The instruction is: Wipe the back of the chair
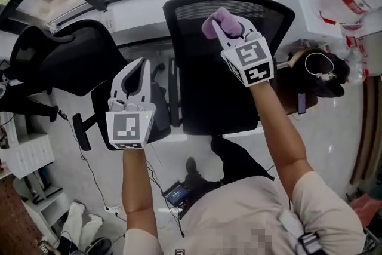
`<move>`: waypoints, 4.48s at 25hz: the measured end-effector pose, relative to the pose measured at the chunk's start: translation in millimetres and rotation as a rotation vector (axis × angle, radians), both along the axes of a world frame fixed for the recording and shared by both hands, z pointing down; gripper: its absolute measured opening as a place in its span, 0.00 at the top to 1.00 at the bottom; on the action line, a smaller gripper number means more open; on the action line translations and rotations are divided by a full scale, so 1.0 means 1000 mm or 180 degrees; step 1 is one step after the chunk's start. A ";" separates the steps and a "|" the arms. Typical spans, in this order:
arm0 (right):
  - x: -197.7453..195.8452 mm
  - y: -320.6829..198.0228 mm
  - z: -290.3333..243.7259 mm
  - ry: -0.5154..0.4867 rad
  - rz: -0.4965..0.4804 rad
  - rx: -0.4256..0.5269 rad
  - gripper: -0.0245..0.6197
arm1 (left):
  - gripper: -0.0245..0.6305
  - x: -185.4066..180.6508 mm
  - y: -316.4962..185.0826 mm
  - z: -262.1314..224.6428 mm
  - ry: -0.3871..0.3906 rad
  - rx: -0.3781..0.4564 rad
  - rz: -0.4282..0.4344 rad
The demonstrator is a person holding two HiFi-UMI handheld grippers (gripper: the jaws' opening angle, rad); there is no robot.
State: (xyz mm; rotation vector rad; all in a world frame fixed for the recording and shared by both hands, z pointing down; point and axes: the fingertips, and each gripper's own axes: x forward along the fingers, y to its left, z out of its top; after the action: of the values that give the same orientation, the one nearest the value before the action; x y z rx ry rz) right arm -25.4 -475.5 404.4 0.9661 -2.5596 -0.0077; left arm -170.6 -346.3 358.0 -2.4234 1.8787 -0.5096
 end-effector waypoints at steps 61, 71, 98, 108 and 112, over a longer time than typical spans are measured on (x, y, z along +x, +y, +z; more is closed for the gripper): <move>-0.121 -0.048 0.170 0.0387 -0.0061 -0.0328 0.93 | 0.95 -0.032 0.034 0.115 0.0214 -0.0567 -0.0550; -0.059 -0.062 0.181 0.0407 0.0136 -0.0356 0.93 | 0.95 -0.016 0.013 0.118 0.0219 -0.0556 -0.0357; 0.078 -0.082 0.200 0.0405 0.0952 -0.0474 0.93 | 0.95 0.013 -0.002 0.120 0.0180 -0.0552 -0.0108; -0.113 -0.034 0.203 0.0313 0.0145 -0.0531 0.93 | 0.95 -0.053 0.045 0.122 0.0267 -0.0578 -0.0579; -0.103 -0.032 0.211 0.0366 0.0103 -0.0582 0.93 | 0.95 -0.049 0.038 0.119 0.0249 -0.0586 -0.0535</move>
State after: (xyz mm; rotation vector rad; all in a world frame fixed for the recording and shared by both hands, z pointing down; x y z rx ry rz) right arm -128.4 -507.6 615.5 0.9099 -2.3917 0.1718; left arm -219.9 -308.2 477.4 -2.4393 2.1721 -0.6316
